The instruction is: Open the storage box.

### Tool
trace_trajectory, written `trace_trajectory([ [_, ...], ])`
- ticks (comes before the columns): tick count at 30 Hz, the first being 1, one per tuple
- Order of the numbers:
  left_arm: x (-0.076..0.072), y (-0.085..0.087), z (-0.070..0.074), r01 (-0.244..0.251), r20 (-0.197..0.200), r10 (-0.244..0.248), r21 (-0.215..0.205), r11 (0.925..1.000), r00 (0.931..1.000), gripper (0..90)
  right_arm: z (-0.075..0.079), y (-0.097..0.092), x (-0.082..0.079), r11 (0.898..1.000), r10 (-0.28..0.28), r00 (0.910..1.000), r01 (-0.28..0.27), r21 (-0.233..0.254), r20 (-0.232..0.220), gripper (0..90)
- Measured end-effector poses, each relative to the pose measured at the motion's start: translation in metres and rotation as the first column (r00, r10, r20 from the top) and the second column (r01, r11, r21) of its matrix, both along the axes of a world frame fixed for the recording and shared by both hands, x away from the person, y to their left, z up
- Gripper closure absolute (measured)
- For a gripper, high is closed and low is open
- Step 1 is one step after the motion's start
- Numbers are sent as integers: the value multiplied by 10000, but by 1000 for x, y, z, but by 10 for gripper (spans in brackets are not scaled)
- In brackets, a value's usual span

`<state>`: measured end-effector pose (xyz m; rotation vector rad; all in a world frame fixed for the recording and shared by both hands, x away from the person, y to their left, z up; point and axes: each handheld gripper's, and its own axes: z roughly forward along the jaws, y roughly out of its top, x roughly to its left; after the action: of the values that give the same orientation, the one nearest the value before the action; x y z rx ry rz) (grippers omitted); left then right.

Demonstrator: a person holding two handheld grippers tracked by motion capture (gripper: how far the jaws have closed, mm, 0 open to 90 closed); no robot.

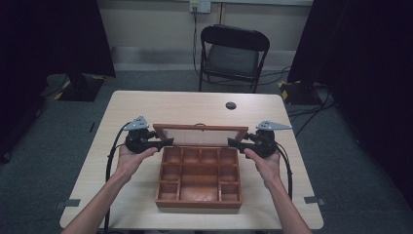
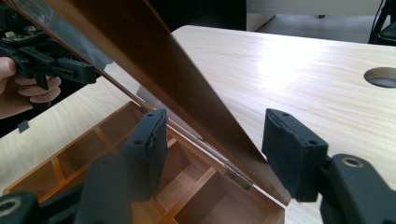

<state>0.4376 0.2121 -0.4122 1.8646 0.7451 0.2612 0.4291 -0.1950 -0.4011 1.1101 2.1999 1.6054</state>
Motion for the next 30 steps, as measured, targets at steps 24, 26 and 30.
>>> trace_trajectory([
  [24,18,-1,-10,-156,-229,153,-128,9998,9996,527,-20,2,19,9993,-326,9985,333,168,-430,450],
  [26,20,-1,-11,-216,-212,212,-203,9996,9996,529,-21,1,21,9991,-385,9982,394,185,-462,461],
  [30,23,-3,-15,-274,-262,272,-69,9996,9993,531,-24,2,25,9988,-450,9976,460,191,-525,472],
])
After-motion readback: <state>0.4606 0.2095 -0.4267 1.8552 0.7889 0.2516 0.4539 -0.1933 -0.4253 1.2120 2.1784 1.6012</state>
